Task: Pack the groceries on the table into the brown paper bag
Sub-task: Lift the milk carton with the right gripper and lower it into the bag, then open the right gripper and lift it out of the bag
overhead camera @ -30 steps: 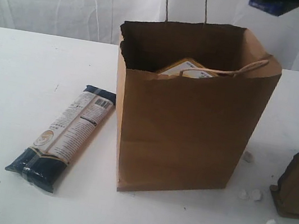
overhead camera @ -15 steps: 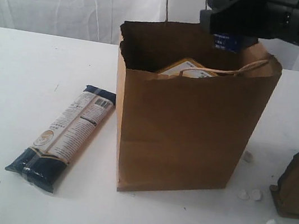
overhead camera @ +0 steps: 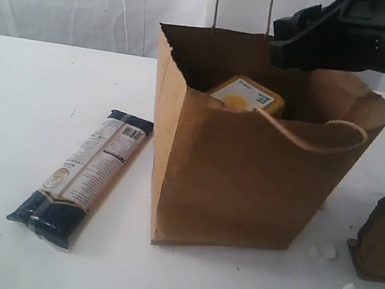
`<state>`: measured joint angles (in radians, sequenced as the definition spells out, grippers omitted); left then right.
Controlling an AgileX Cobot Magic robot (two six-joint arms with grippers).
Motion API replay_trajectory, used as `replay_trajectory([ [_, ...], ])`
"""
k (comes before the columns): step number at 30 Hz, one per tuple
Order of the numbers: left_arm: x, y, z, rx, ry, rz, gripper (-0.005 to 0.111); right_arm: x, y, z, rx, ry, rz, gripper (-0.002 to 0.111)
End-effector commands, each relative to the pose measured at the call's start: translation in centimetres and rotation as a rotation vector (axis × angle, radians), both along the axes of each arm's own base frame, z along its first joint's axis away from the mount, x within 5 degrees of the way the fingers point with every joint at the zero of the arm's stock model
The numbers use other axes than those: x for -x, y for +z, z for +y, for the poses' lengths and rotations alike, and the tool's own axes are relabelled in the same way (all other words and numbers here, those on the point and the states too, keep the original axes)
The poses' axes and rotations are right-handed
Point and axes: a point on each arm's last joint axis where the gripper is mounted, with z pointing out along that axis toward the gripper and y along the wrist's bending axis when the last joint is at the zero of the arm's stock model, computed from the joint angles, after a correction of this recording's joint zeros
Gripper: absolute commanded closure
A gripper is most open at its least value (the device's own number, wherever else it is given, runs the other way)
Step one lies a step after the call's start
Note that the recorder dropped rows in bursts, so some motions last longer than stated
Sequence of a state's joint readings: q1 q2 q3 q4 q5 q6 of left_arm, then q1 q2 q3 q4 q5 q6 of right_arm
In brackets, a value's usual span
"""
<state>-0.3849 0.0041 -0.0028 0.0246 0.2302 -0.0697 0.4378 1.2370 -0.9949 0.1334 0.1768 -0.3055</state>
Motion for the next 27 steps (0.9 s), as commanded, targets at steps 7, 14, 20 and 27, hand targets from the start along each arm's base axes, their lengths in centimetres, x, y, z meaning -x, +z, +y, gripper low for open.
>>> replay_trajectory([
  [7,0.0,-0.1,0.0,0.005,0.001,0.004,0.107,0.1,0.3,-0.2,0.012,-0.001,-0.002,0.051],
  [14,0.0,-0.1,0.0,0.005,0.001,0.004,0.107,0.9,2.7,-0.9,0.026,-0.002,-0.144,0.051],
  [20,0.0,-0.1,0.0,0.005,0.001,0.004,0.107,3.6,6.7,-4.7,0.103,-0.093,-0.264,0.051],
  [27,0.0,-0.1,0.0,0.005,0.001,0.004,0.107,5.0,7.7,-11.2,0.348,-0.346,-0.018,0.057],
])
